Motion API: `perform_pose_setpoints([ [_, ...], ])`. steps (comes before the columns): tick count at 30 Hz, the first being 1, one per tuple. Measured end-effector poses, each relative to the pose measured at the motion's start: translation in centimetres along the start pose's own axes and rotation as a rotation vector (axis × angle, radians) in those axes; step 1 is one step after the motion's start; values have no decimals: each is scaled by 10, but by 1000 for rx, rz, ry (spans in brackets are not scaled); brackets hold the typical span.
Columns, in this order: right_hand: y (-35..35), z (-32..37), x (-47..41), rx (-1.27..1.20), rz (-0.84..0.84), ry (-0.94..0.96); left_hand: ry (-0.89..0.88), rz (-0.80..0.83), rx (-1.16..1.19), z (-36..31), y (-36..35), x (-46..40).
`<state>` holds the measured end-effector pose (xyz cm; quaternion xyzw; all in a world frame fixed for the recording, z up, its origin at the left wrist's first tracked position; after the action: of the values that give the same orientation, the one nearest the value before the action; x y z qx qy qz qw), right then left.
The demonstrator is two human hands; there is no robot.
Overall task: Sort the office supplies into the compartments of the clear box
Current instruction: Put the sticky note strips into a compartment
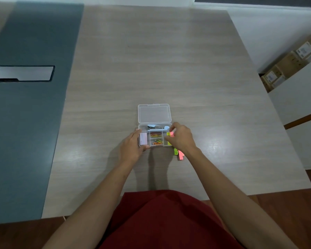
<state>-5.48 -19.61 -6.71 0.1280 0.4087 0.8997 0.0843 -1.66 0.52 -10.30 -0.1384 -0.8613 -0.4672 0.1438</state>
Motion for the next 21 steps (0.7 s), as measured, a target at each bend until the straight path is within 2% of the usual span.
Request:
perform_pose_setpoints([
  [6,7,-28,18,106,-65,-106,-1,4,13,0,0,0],
  [9,-1,-48,31,164,84,-212,-4,6,16,1,-1,0],
  [11,-6,-52,35,131,112,-204,-1,7,10,1,-1,0],
  [15,-7,-54,35,90,55,-195,-4,-1,6,1,0,0],
  [19,4,-50,29,46,-72,-194,-9,-6,28,2,0,0],
  [21,4,-46,23,54,-44,-184,-8,-7,34,2,0,0],
])
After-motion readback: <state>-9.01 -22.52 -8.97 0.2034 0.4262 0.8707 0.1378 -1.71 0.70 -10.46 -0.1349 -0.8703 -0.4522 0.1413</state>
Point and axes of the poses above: each hand's wrist, its own x-axis away from the middle knuckle, its own y-axis out of the back of the hand, z = x × y, the point moved 5 cm from there along -x, towards the middle knuckle, and after that the axes turned 12 degrees about y, right-handed, at the moved point
